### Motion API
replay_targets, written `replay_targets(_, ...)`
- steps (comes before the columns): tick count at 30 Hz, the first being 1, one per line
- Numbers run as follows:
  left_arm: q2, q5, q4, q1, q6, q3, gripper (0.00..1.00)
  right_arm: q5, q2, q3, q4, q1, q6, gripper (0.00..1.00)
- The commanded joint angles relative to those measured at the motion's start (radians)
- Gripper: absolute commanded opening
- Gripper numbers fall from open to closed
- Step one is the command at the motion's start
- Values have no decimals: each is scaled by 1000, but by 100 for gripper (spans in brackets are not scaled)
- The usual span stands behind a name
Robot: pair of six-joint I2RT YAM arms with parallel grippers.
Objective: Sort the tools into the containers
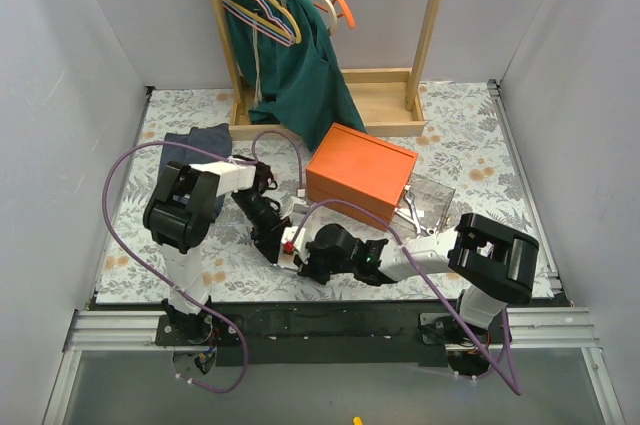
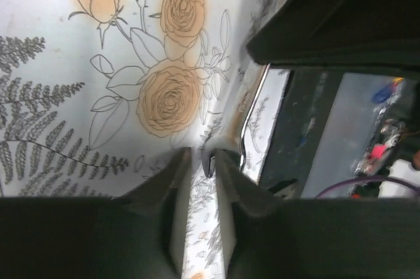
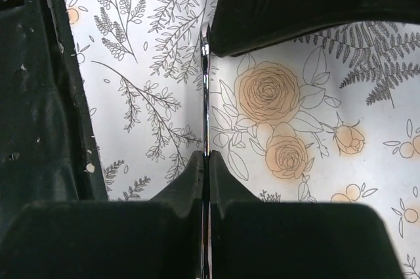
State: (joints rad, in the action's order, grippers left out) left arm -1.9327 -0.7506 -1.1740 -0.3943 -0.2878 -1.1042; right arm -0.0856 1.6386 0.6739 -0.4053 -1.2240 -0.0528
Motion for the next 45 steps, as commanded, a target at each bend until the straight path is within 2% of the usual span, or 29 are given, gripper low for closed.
replay_targets(1, 104, -61, 94, 15, 73, -3, 35, -19, 12, 4, 31, -3, -39, 1)
replay_targets(4, 214, -78, 146, 35, 159, -37, 52, -32, -41, 21, 69, 6, -73, 1)
replay_targets(7, 314, -96, 184, 51, 234, -135, 57, -58, -115, 47, 140, 11, -103, 1)
replay_targets(11, 428, -49, 293, 51, 409, -247, 72, -54, -203, 116, 252, 18, -145, 1)
replay_targets(16, 550, 103, 532, 51, 547, -226, 80, -57, -321, 220, 404, 23, -242, 1)
replay_targets(19, 592, 210, 617, 51, 645, -217, 81, -51, -397, 276, 517, 53, -294, 1)
replay_targets(22, 600, 318, 671, 49, 705, -204, 81, -58, -462, 335, 591, 154, -300, 1)
replay_targets(25, 598, 341, 703, 51, 701, -184, 82, -59, -508, 398, 634, 325, -280, 1)
replay_targets(26, 594, 336, 705, 49, 697, -181, 82, -57, -520, 409, 638, 416, -275, 1)
replay_targets(28, 571, 349, 714, 51, 705, -184, 82, -48, -568, 435, 645, 503, -265, 1)
replay_targets(29, 564, 365, 720, 51, 713, -183, 82, -45, -586, 438, 649, 579, -259, 1)
replay_targets(31, 540, 423, 737, 51, 725, -178, 82, -30, -646, 432, 651, 653, -237, 1)
replay_targets(35, 518, 502, 764, 49, 730, -161, 83, -8, -744, 372, 672, 893, -118, 1)
replay_targets(38, 494, 552, 778, 49, 719, -148, 84, -14, -802, 316, 715, 1018, -58, 1)
replay_targets(45, 451, 586, 781, 58, 769, -169, 85, -39, -846, 237, 800, 1187, 106, 1)
